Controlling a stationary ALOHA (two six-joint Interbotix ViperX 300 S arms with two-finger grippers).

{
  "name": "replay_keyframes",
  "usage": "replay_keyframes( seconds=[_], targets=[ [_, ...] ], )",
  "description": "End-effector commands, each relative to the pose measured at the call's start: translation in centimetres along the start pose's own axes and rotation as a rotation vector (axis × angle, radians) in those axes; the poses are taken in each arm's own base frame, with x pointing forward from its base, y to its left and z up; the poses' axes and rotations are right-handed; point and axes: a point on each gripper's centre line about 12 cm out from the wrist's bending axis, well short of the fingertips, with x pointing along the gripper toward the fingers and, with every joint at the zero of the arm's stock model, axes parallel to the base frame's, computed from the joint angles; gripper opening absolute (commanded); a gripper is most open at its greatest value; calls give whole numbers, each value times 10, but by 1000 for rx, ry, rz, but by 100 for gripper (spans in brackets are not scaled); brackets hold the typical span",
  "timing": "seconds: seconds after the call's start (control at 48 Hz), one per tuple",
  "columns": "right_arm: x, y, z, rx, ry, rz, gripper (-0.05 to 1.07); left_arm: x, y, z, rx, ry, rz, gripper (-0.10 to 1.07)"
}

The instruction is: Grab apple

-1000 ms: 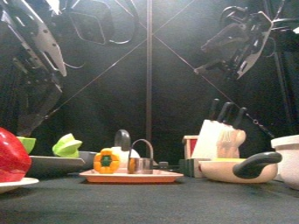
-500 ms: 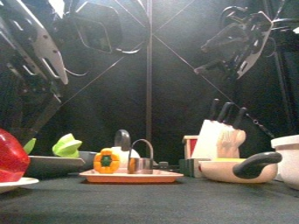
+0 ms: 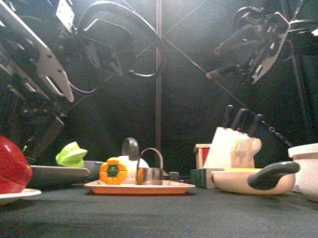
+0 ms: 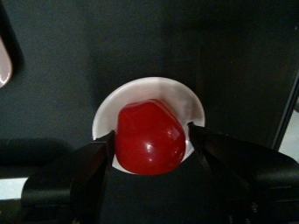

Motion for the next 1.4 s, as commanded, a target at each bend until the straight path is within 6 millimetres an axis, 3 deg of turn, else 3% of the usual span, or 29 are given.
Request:
replay_keyframes(
  seconds=[0.0,0.562,0.771,1.167,1.375],
  targets=[
    [1,2,12,-6,-34,10,98,-6,-3,8,-1,-12,-8,98],
    [1,2,12,-6,-34,10,98,-9,-1,8,12,-8,11,94],
    [1,2,12,-6,-34,10,98,-9,-2,8,15,-6,11,83],
    [1,2,12,-4,-34,9,98,-42,-5,13,74,-72,43,79],
    [1,2,12,-6,-34,10,98,-43,-1,12,85,-77,65,79]
  ],
)
